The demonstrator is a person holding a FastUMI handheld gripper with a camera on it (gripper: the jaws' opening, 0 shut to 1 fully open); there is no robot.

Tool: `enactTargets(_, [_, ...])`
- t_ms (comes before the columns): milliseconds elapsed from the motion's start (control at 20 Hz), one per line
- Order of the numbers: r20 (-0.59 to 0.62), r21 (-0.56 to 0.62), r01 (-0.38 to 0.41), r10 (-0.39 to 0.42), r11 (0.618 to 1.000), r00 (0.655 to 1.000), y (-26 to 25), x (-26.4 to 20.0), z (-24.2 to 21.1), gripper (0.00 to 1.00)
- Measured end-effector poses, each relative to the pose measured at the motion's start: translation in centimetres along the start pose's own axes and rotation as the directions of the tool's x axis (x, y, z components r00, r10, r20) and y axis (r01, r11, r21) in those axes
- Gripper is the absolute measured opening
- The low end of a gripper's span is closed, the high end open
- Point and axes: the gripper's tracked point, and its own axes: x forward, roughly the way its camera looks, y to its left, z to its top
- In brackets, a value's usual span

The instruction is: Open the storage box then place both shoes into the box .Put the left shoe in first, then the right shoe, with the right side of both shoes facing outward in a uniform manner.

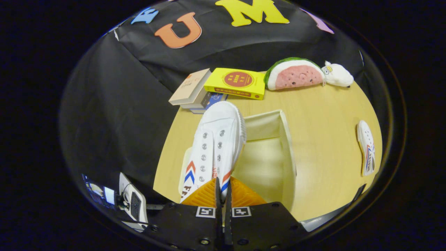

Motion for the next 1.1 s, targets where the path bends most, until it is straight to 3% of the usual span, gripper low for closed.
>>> enactTargets(200, [-0.033,-0.002,0.061,-0.061,0.998,0.998,-0.8,1.9,-1.3,0.02])
enactTargets(600, [-0.061,-0.010,0.070,-0.071,0.997,0.996,-0.3,4.1,-1.8,0.03])
enactTargets(700, [-0.049,-0.011,0.022,-0.022,1.000,0.999,0.9,4.3,-1.2,0.19])
enactTargets(900, [-0.004,-0.041,0.036,-0.036,0.999,0.999,0.4,3.3,0.7,0.73])
enactTargets(1100, [0.099,-0.087,0.091,-0.082,0.992,0.992,-1.9,-0.4,2.1,0.94])
